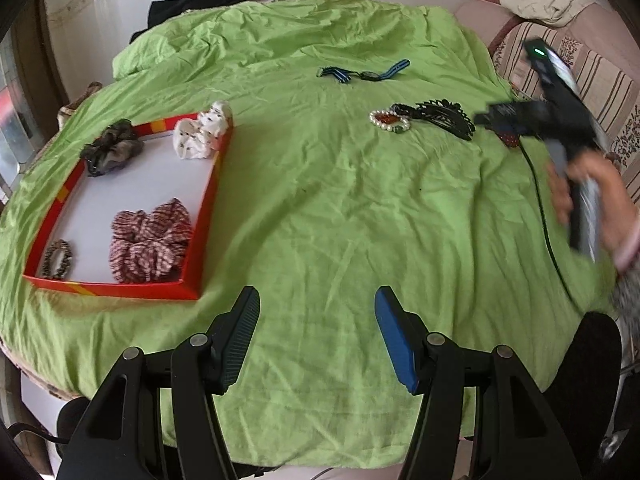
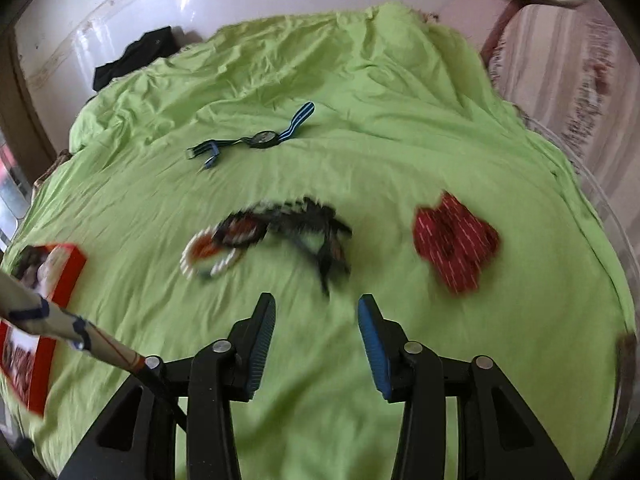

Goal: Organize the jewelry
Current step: 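Grasp the black claw clip with right tool and set it down apart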

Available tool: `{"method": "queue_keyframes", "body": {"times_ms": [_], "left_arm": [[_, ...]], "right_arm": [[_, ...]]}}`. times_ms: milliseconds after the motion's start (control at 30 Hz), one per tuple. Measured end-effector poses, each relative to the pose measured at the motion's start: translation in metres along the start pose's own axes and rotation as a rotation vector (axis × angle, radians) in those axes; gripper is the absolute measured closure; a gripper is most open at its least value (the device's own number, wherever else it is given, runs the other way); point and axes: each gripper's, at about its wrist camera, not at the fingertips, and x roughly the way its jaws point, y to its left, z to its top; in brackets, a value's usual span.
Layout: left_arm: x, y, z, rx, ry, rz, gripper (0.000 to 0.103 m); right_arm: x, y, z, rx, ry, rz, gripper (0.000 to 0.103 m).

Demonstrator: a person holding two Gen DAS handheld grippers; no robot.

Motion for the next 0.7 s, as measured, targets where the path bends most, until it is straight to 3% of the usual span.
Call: {"method": "queue_keyframes", "body": {"times_ms": [67,167,200,267,300,467,700], "left_arm": [[0.009,0.002,0.001,-0.008,0.016,-0.014,0.044],[0.018,0.007,0.001,-0.017,0.037,-0.017,0.044],[0.022,0.008,0.001,-0.020,0.046,-0.018,0.044],[0.025,0.010,0.001,-0.024,0.055,-0.019,0.044],[0.026,0.011,0.000,-0.028,0.057,-0.017,0.044],[0.024,0.016,0.000,-0.063,0.061,-0.027,0.044],[0.007,0.013,-0.003,-0.081,0.032,-0.040,0.044]], "right_arm": [[0.020,0.001,0.013,-0.019,0.010,-0.012,0.044],[0.049,0.002,0.026,-0.042,0.036,-0.040,0.044],[0.057,0.003,0.028,-0.044,0.045,-0.047,0.049],[0.068,0.004,0.030,-0.046,0.070,-0.038,0.073],[0.067,0.005,0.030,-0.039,0.070,-0.033,0.073],[0.039,0.016,0.015,-0.019,0.074,0.027,0.074],[-0.028,0.057,-0.054,-0.073,0.117,0.162,0.071]]}}
